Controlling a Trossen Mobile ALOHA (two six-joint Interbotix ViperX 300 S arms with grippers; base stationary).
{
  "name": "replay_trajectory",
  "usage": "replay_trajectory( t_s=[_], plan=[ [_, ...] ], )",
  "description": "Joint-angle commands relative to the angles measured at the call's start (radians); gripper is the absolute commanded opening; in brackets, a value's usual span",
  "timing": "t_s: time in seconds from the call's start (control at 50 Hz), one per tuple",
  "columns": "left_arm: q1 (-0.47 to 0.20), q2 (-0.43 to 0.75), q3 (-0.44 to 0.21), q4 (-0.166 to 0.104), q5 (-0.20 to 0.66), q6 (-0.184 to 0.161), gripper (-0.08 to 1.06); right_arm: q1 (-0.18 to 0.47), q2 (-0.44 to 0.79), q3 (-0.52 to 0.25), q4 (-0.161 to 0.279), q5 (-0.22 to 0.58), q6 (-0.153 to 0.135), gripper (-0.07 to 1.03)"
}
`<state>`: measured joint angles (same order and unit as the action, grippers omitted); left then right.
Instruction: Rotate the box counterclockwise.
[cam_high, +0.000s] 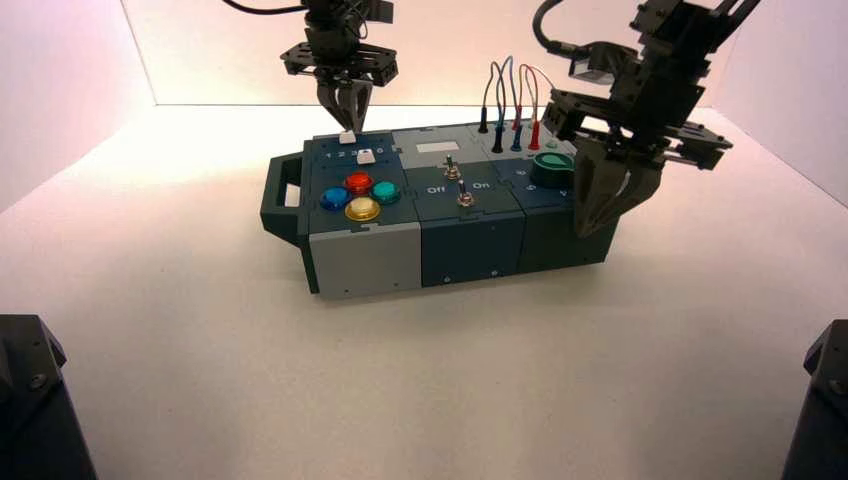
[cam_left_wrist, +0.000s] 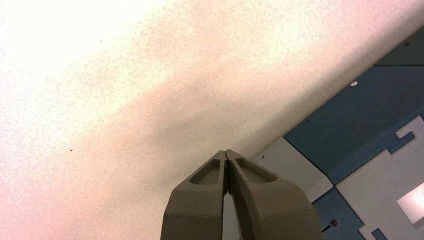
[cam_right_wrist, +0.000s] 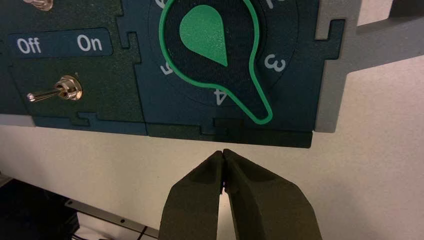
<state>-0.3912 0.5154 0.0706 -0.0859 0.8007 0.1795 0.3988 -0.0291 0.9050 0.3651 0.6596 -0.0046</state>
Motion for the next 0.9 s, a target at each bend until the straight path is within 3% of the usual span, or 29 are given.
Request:
replay_trajectory(
  t_s=[0.02,0.46,0.9],
  plan=[
    [-0.015,-0.015,-0.015,-0.003,0.006,0.008,-0.03,0.006,0.008,-0.031,0.002,-0.003,-0.006,-0.02],
    [-0.025,-0.012,0.021,-0.003,0.038,0.028,-0.03,0.002,0.118,-0.097,-0.015,-0.026,-0.009,-0.02],
    [-0.025,-0.057,0.089,-0.003,0.051,0.043,-0.03,-0.011,0.147,-0.173,-0.044,-0.055,-0.011,-0.02]
  ],
)
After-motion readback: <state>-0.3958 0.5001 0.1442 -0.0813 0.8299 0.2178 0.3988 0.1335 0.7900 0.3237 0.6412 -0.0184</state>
